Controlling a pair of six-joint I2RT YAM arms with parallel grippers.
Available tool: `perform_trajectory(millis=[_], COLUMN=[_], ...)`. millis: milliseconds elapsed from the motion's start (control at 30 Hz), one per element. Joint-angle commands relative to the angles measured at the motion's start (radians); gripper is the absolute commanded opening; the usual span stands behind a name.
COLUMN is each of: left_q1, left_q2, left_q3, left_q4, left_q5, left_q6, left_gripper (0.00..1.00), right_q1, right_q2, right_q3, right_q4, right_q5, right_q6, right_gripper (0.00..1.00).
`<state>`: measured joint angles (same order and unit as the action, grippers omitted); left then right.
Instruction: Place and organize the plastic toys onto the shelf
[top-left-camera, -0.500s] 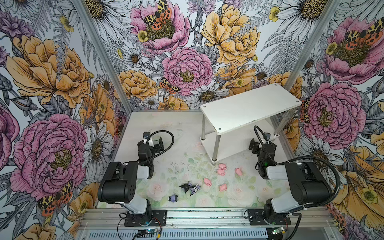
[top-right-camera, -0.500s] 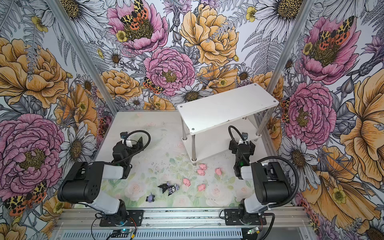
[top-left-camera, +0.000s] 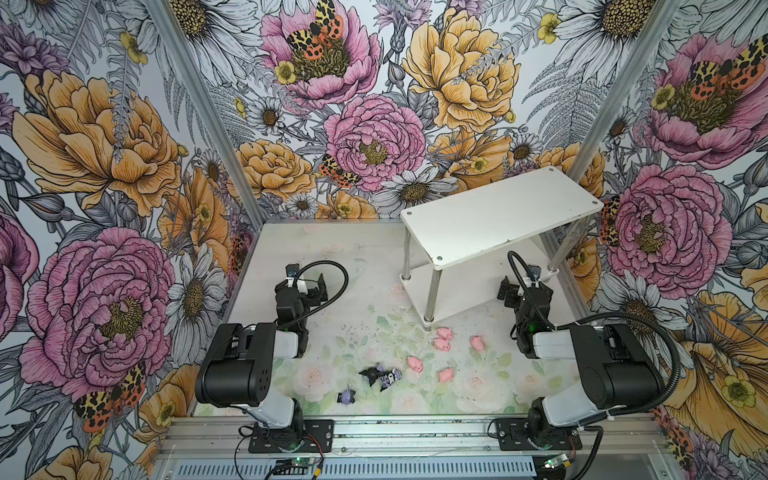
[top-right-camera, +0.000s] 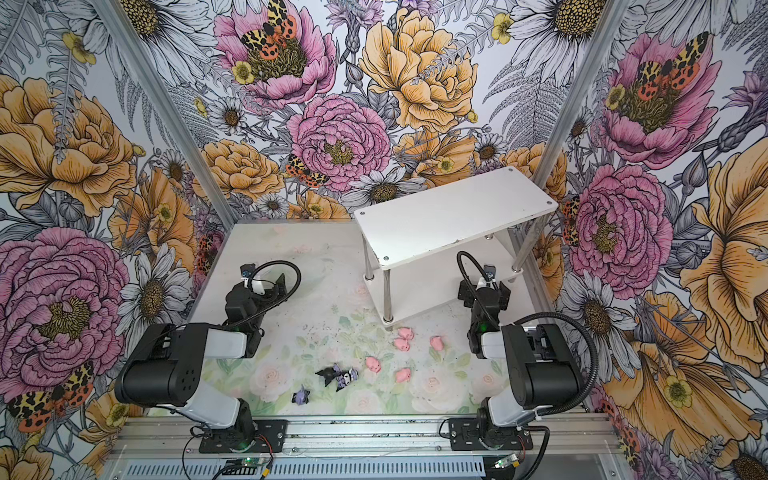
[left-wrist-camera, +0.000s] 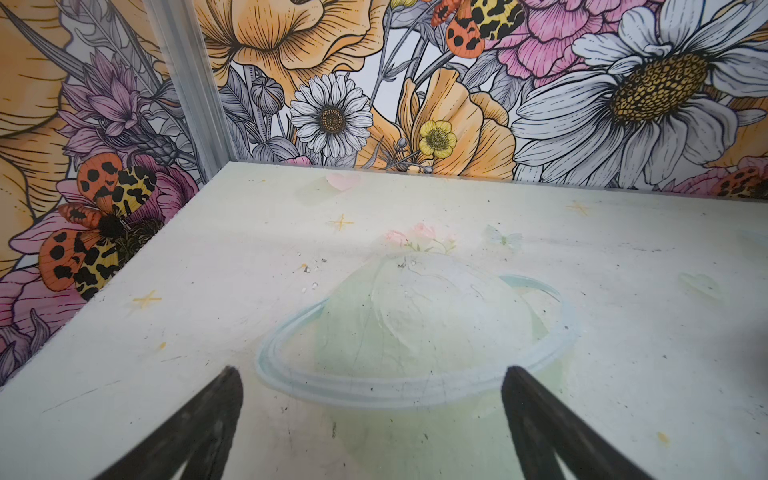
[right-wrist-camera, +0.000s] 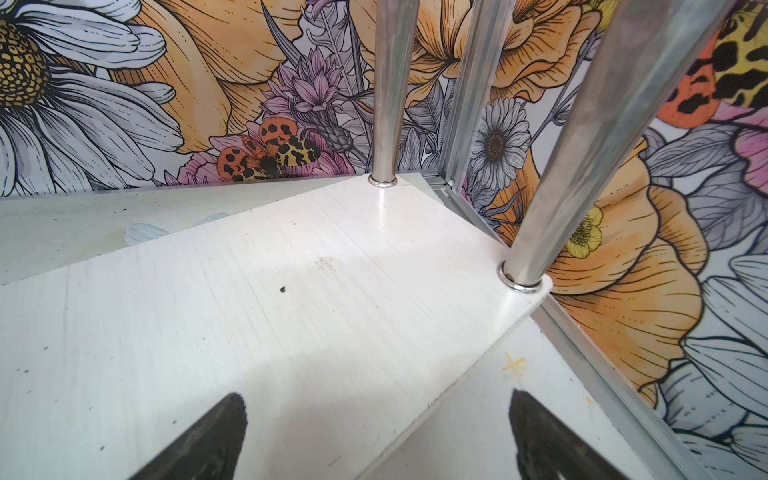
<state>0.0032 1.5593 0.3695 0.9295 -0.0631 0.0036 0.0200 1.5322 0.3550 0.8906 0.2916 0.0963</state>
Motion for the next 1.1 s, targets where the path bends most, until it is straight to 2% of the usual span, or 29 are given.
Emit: perform_trajectory(millis=[0, 333, 400, 467, 533, 633, 700, 767, 833, 900, 1000, 1067], left_q1=[0.009, 0.006, -0.011, -0.043, -0.083, -0.175, -0.218, -0.25, -0.251, -0.236, -0.195, -0.201], left_q2=[-0.012, -0.011, -0.021, -0.066, -0.143, -0.265, -0.326, -0.404, -0.498, -0.59, -0.711, -0.768], left_q3=[0.013, 0.013, 0.014, 0.013, 0.009, 0.026, 0.048, 0.093, 0.133, 0.11, 0.076, 0.089], left_q4=[-0.002, -0.002, -0.009, -0.039, -0.09, -0.186, -0.256, -0.441, -0.691, -0.76, -0.799, -0.892], left_q5=[-0.009, -0.01, -0.057, -0.124, -0.265, -0.543, -0.722, -0.876, -0.881, -0.843, -0.651, -0.555], left_q6=[0.007, 0.008, 0.014, 0.034, 0.037, 0.041, -0.046, -0.221, -0.384, -0.474, -0.496, -0.516], left_gripper=[0.99, 0.99, 0.99, 0.99, 0.99, 0.99, 0.99, 0.99, 0.99, 0.99, 0.98, 0.96], right_q1=[-0.002, -0.001, -0.002, -0.001, 0.006, 0.015, 0.021, 0.032, 0.044, 0.062, 0.097, 0.11], right_q2=[0.005, 0.005, 0.0, -0.059, -0.151, -0.301, -0.387, -0.468, -0.524, -0.594, -0.691, -0.748], right_q3=[0.018, 0.018, 0.014, 0.022, 0.035, 0.048, 0.058, 0.068, 0.077, 0.065, 0.038, 0.039], right_q4=[0.013, 0.014, 0.024, -0.041, -0.14, -0.291, -0.405, -0.538, -0.657, -0.749, -0.834, -0.915], right_q5=[0.009, 0.01, 0.008, -0.015, -0.004, 0.076, 0.125, 0.162, 0.205, 0.209, 0.141, 0.109], right_q6=[0.017, 0.017, 0.011, 0.001, -0.002, 0.043, 0.089, 0.147, 0.205, 0.246, 0.27, 0.293], right_gripper=[1.0, 1.0, 1.0, 1.0, 1.0, 1.0, 1.0, 1.0, 1.0, 1.0, 0.88, 0.8])
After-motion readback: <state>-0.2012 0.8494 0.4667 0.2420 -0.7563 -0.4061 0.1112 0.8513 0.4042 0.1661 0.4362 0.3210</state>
